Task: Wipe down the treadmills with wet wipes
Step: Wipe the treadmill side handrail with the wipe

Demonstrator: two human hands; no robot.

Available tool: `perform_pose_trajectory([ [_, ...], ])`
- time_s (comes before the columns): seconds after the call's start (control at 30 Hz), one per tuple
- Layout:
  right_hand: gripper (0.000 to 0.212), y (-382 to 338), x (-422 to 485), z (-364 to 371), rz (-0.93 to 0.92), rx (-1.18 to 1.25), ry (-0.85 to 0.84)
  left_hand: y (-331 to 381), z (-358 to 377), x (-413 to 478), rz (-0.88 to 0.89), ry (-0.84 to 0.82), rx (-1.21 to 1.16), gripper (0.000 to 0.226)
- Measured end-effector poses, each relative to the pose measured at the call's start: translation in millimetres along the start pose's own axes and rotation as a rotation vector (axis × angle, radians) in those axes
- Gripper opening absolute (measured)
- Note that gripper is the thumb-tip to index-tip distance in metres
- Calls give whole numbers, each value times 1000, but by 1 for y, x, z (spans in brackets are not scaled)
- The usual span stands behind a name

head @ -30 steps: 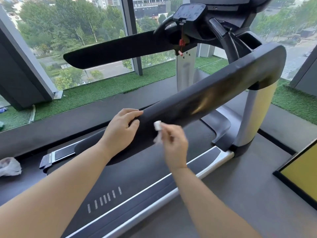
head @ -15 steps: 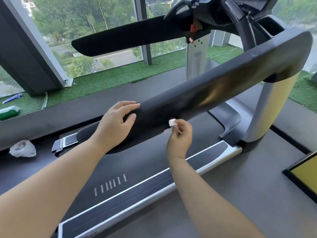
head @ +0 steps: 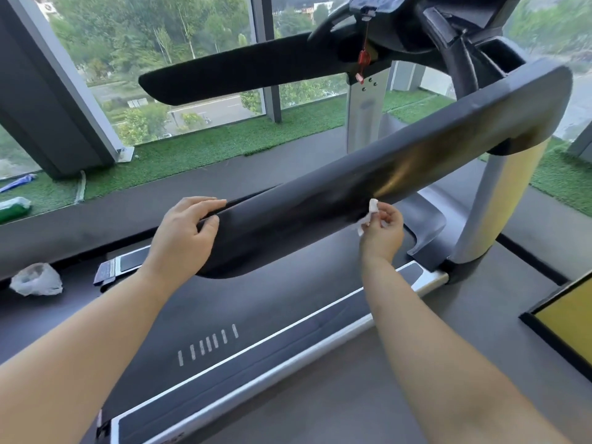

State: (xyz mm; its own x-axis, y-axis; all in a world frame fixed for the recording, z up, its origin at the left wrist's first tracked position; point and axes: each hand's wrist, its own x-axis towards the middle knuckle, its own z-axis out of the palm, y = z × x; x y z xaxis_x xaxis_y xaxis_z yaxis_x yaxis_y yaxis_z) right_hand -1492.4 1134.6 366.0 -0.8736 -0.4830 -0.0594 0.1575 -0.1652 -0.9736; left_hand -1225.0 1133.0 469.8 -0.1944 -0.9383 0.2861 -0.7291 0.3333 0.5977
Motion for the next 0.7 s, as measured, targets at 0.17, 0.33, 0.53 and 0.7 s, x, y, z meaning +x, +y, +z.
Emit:
perform_pose_trajectory([
  [0.17,24,7,-61,30,9,-33,27,-26,-21,-3,-13,-53,-33,31],
  [0.33,33,28,-193,42,-207,-175,-371,-50,-25,-15,-25,-156,-167,36],
  [0.53,21,4,-234,37,-193,-102,-489,-52,-37,-15,-42,-264,-224,41],
  [0.7,17,-39,-136,40,-193,-157,-3,-50,-42,-12,-37,-326,-191,42],
])
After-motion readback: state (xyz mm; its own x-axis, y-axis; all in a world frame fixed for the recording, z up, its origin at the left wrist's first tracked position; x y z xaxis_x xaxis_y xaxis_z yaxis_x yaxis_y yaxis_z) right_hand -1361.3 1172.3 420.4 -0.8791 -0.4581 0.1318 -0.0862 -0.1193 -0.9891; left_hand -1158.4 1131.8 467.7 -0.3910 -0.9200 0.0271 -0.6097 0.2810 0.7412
